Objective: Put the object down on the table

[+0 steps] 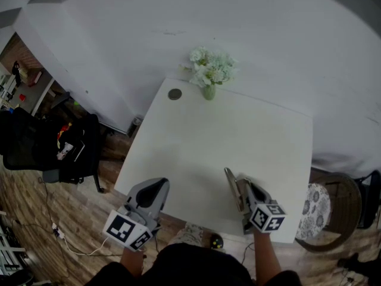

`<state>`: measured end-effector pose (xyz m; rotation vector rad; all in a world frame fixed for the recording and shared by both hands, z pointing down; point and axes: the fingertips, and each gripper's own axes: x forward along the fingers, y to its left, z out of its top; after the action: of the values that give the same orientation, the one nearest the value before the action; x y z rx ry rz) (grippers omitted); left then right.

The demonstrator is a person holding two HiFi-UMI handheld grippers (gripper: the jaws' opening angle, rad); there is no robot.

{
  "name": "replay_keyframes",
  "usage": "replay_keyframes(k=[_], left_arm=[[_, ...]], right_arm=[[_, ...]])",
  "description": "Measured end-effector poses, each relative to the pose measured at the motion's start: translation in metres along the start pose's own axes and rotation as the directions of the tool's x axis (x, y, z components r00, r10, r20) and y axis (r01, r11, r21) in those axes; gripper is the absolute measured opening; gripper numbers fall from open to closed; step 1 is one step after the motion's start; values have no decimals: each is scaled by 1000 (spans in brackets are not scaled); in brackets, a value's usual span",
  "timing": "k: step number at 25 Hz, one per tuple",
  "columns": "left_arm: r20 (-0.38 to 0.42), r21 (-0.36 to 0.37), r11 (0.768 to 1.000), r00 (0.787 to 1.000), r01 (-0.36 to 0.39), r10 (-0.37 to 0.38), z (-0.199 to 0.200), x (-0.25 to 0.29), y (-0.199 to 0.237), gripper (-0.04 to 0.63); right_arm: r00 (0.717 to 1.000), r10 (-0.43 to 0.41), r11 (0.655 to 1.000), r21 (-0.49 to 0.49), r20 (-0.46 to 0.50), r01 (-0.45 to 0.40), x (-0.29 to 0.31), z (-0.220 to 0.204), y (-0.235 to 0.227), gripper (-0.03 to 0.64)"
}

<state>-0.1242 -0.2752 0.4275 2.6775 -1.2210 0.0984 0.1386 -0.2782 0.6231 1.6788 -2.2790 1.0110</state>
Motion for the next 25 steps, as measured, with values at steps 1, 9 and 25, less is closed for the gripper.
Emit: replay_keyframes(k=[1,9,25], left_arm=[[1,0,1000,1000,0,0,0,0,0,0],[5,5,1000,1000,5,-5,2,0,-2,0],[11,7,997,997,75,-75,6,10,-22,0]], right_arm=[[1000,-1,1000,0,0,1,0,0,0,48],[1000,-6,1000,16,26,6,-2,2,-3,68],[974,-36,998,-39,225,46,-64,63,17,0]])
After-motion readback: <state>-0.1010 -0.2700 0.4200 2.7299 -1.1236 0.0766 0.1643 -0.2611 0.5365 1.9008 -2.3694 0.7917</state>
